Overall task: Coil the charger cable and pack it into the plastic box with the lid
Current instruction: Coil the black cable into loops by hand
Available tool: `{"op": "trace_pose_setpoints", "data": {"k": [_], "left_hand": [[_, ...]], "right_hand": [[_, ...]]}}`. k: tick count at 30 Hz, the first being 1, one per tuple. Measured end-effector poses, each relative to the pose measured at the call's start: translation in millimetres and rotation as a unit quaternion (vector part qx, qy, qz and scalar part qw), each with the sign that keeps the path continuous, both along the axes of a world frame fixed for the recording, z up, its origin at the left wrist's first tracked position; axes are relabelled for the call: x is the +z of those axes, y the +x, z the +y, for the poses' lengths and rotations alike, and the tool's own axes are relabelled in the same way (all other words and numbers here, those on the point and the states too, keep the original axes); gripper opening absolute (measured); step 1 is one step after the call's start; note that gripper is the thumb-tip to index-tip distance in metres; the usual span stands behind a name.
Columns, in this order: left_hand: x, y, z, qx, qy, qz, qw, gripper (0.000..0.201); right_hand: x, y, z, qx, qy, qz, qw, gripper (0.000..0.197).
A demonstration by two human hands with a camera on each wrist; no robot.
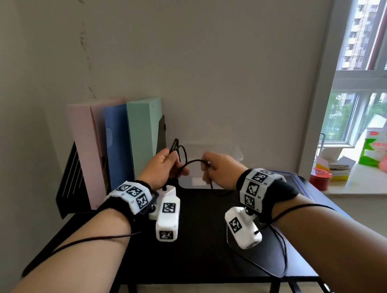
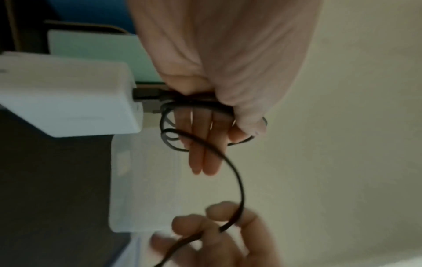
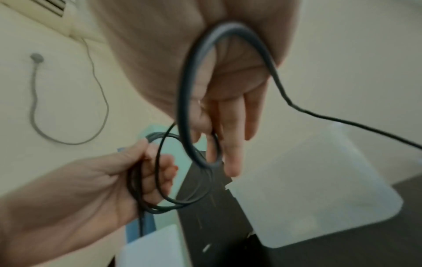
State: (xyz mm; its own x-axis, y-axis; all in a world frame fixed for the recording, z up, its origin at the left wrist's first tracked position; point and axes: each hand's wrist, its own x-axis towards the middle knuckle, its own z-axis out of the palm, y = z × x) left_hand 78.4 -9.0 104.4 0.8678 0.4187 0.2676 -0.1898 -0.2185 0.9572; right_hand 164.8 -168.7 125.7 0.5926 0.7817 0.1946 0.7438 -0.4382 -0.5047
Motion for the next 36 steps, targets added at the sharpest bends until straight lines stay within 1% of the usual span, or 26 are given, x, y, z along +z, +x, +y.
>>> {"op": "trace_pose_setpoints", "data": {"k": [2, 3, 4, 6, 7, 9, 11, 12, 14, 15, 16, 18, 19, 20, 21, 22, 24, 25, 28, 29, 30, 32, 34, 35, 36], "left_hand": [[2, -3, 1, -0.029, -0.096, -0.027, 0.995, 0.026], [3, -4, 2, -0.037, -0.122, -0.036, 0.991, 0.027], [5, -5, 2, -0.046, -0.142, -0.043, 0.988, 0.029], [6, -6, 4, -0.059, -0.164, -0.046, 0.984, 0.031], [7, -5, 4, -0.063, -0.172, -0.045, 0.982, 0.032], [9, -7, 0, -0.056, -0.162, -0.04, 0.984, 0.031], [9, -6, -5, -0.051, -0.128, -0.03, 0.99, 0.029], [9, -5, -8, -0.047, -0.106, -0.024, 0.993, 0.028], [7, -4, -13, -0.031, -0.034, -0.008, 0.999, 0.028], [7, -5, -17, -0.029, 0.002, 0.001, 1.0, 0.026], [7, -4, -20, -0.032, 0.017, 0.006, 0.999, 0.024], [8, -4, -24, -0.063, -0.039, 0.004, 0.997, 0.022], [9, -4, -27, -0.078, -0.055, 0.01, 0.995, 0.023], [10, -5, -30, -0.086, -0.054, 0.019, 0.995, 0.024], [9, -5, -31, -0.088, -0.036, 0.028, 0.995, 0.025], [9, -5, -32, -0.092, -0.022, 0.034, 0.995, 0.026], [9, -6, -33, -0.101, -0.006, 0.055, 0.993, 0.026], [9, -7, -33, -0.104, 0.019, 0.072, 0.992, 0.026], [7, -7, -27, -0.089, 0.154, 0.112, 0.978, 0.02], [5, -5, -22, -0.077, 0.182, 0.115, 0.974, 0.022], [4, -4, -18, -0.063, 0.191, 0.112, 0.973, 0.025], [3, -4, -9, -0.036, 0.164, 0.096, 0.981, 0.031], [7, -7, -1, -0.009, 0.095, 0.074, 0.993, 0.033], [10, -9, 3, 0.003, 0.062, 0.064, 0.996, 0.034], [13, -12, 8, 0.008, 0.033, 0.055, 0.998, 0.035]], "right_hand": [[3, 3, -7, -0.035, -0.014, -0.068, 0.997, 0.046], [3, 4, -9, -0.046, -0.035, -0.11, 0.992, 0.057], [3, 5, -11, -0.056, -0.056, -0.156, 0.985, 0.063], [1, 8, -11, -0.058, -0.076, -0.221, 0.971, 0.065], [0, 9, -10, -0.044, -0.076, -0.23, 0.969, 0.064], [-1, 9, -7, 0.005, -0.061, -0.218, 0.974, 0.06], [1, 7, -5, 0.052, -0.041, -0.193, 0.979, 0.056], [2, 5, -3, 0.07, -0.031, -0.182, 0.98, 0.054], [5, 2, 1, 0.096, -0.025, -0.168, 0.981, 0.048], [7, -1, 3, 0.105, -0.027, -0.166, 0.98, 0.042], [9, -3, 4, 0.116, -0.025, -0.16, 0.98, 0.035], [12, -6, 6, 0.116, 0.008, -0.119, 0.986, 0.024], [14, -6, 5, 0.099, 0.033, -0.095, 0.99, 0.017], [14, -5, 5, 0.083, 0.056, -0.084, 0.991, 0.009], [16, -5, 4, 0.068, 0.067, -0.085, 0.992, 0.011], [16, -5, 2, 0.064, 0.066, -0.091, 0.992, 0.017], [19, -5, 0, 0.061, 0.031, -0.11, 0.992, 0.023], [20, -5, -2, 0.057, 0.001, -0.131, 0.99, 0.027], [18, -2, -7, 0.044, -0.099, -0.182, 0.977, 0.038], [16, 0, -7, 0.043, -0.128, -0.177, 0.975, 0.042], [13, 2, -8, 0.043, -0.156, -0.166, 0.973, 0.044], [4, 5, -11, 0.047, -0.216, -0.13, 0.967, 0.038], [-7, 10, -17, 0.049, -0.265, -0.121, 0.955, 0.026], [-11, 14, -20, 0.046, -0.269, -0.117, 0.955, 0.023], [-15, 18, -25, 0.04, -0.252, -0.105, 0.961, 0.023]]}}
